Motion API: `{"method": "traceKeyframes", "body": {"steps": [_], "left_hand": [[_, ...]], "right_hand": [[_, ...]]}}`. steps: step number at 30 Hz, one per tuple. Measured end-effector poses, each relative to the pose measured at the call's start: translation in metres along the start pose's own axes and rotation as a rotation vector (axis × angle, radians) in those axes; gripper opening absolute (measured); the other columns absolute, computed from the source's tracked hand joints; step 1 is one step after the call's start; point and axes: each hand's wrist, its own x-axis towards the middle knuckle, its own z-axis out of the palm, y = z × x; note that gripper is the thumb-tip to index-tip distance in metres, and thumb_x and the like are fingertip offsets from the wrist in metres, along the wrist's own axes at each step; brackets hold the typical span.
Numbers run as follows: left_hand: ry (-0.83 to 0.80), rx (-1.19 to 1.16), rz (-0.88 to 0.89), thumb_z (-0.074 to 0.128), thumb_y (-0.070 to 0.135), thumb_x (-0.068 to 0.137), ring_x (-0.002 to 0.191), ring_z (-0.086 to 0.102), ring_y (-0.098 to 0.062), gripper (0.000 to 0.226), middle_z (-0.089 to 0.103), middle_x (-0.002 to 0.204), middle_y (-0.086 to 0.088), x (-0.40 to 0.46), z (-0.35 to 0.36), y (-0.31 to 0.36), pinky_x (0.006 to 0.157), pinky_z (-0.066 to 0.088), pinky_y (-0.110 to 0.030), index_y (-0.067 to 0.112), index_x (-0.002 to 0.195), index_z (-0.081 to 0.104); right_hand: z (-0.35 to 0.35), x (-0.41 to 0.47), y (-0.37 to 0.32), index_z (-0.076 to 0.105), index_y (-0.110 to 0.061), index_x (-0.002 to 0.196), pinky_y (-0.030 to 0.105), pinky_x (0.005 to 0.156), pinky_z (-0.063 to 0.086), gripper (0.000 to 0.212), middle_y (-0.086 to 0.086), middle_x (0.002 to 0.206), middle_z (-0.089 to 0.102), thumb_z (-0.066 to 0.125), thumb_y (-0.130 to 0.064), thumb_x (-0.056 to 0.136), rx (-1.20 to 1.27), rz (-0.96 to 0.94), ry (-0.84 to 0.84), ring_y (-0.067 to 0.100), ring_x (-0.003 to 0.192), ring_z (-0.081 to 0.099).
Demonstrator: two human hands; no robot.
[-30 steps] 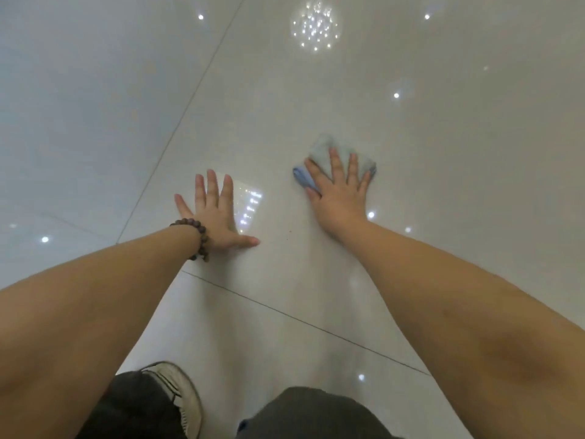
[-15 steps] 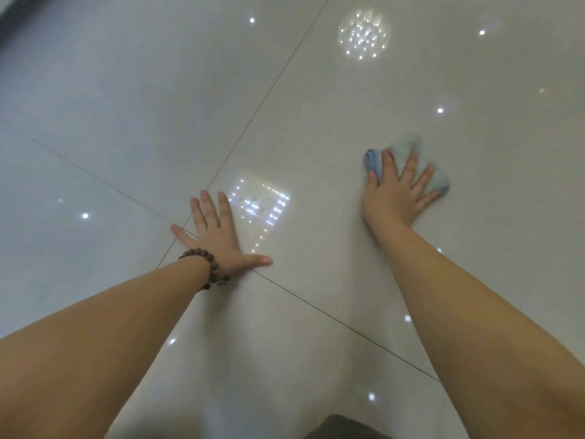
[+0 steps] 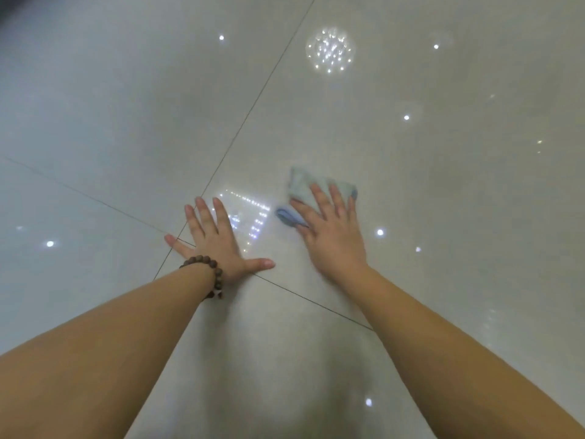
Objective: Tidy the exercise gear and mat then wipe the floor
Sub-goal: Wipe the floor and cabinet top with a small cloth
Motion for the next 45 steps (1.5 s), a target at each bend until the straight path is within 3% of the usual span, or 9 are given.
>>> {"method": "traceKeyframes", "body": {"steps": [4, 8, 17, 20, 24, 31, 39, 41, 45], "left_hand": [[0.011, 0.003, 0.02, 0.047, 0.099, 0.038, 0.137, -0.038, -0.031, 0.156, -0.044, 0.147, -0.012, -0.003, 0.0, 0.0, 0.104, -0.004, -0.073, 0.016, 0.136, -0.043], [0.065, -0.004, 0.048, 0.05, 0.096, 0.042, 0.14, -0.032, -0.03, 0.155, -0.037, 0.151, -0.011, -0.005, 0.001, -0.002, 0.106, -0.003, -0.072, 0.013, 0.142, -0.035], [0.219, 0.003, 0.016, 0.056, 0.088, 0.048, 0.145, -0.021, -0.024, 0.149, -0.02, 0.158, -0.01, -0.036, 0.018, -0.083, 0.118, 0.002, -0.053, 0.005, 0.149, -0.015], [0.234, 0.047, 0.028, 0.042, 0.09, 0.046, 0.146, -0.017, -0.026, 0.145, -0.017, 0.159, -0.012, -0.034, 0.011, -0.098, 0.118, 0.003, -0.052, 0.004, 0.15, -0.012], [0.279, 0.101, 0.213, 0.037, 0.084, 0.066, 0.147, -0.013, -0.027, 0.124, -0.011, 0.16, -0.014, -0.039, 0.022, -0.061, 0.118, -0.001, -0.05, 0.005, 0.152, -0.004], [0.239, 0.185, 0.574, 0.03, 0.082, 0.076, 0.146, -0.017, -0.027, 0.113, -0.016, 0.159, -0.011, -0.059, 0.057, 0.061, 0.117, -0.006, -0.05, 0.008, 0.151, -0.01], [0.128, 0.31, 0.751, 0.031, 0.09, 0.069, 0.142, -0.028, -0.025, 0.125, -0.03, 0.155, -0.008, -0.083, 0.092, 0.165, 0.116, -0.006, -0.057, 0.011, 0.146, -0.027], [0.104, 0.367, 0.739, 0.03, 0.094, 0.063, 0.141, -0.032, -0.027, 0.131, -0.033, 0.153, -0.008, -0.088, 0.101, 0.178, 0.113, -0.009, -0.061, 0.011, 0.145, -0.029], [0.076, 0.399, 0.694, 0.025, 0.099, 0.054, 0.138, -0.037, -0.027, 0.135, -0.04, 0.149, -0.008, -0.088, 0.106, 0.185, 0.112, -0.011, -0.062, 0.015, 0.135, -0.042]], "right_hand": [[-0.027, -0.102, 0.124, 0.031, -0.037, 0.146, 0.051, 0.117, -0.004, 0.053, 0.004, 0.159, 0.015, 0.023, -0.052, 0.096, 0.014, 0.634, 0.046, 0.029, 0.146, 0.005], [-0.042, -0.078, 0.109, 0.025, -0.035, 0.148, 0.06, 0.113, -0.004, 0.049, 0.002, 0.161, 0.004, 0.032, -0.04, 0.1, 0.105, 1.119, 0.114, 0.031, 0.146, 0.0], [0.021, 0.022, -0.141, 0.028, -0.043, 0.145, 0.059, 0.11, -0.017, 0.047, -0.003, 0.16, 0.008, 0.032, -0.043, 0.098, -0.016, 0.015, -0.04, 0.03, 0.146, -0.01], [0.023, 0.019, -0.139, 0.026, -0.045, 0.145, 0.054, 0.108, -0.024, 0.047, -0.004, 0.16, 0.01, 0.031, -0.046, 0.099, -0.082, -0.097, -0.077, 0.027, 0.147, -0.008], [0.02, -0.03, -0.084, 0.041, -0.043, 0.139, 0.051, 0.116, -0.006, 0.046, -0.003, 0.156, 0.027, 0.039, -0.046, 0.093, 0.016, -0.06, 0.011, 0.026, 0.146, 0.01], [0.006, -0.178, 0.091, 0.041, -0.039, 0.14, 0.054, 0.116, 0.011, 0.047, 0.001, 0.155, 0.028, 0.041, -0.047, 0.094, 0.01, 0.306, 0.126, 0.027, 0.146, 0.015], [-0.042, -0.263, 0.216, 0.018, -0.039, 0.149, 0.06, 0.113, -0.003, 0.051, 0.001, 0.16, 0.005, 0.024, -0.049, 0.1, 0.256, 1.636, 0.219, 0.029, 0.146, 0.0], [-0.036, -0.22, 0.184, 0.021, -0.04, 0.149, 0.057, 0.113, -0.01, 0.05, -0.001, 0.16, 0.005, 0.024, -0.048, 0.1, 0.217, 1.408, 0.206, 0.028, 0.147, -0.003], [-0.012, -0.17, 0.117, 0.041, -0.041, 0.14, 0.051, 0.115, -0.007, 0.052, 0.0, 0.156, 0.025, 0.023, -0.055, 0.092, 0.081, 0.482, 0.103, 0.029, 0.146, 0.01]]}}
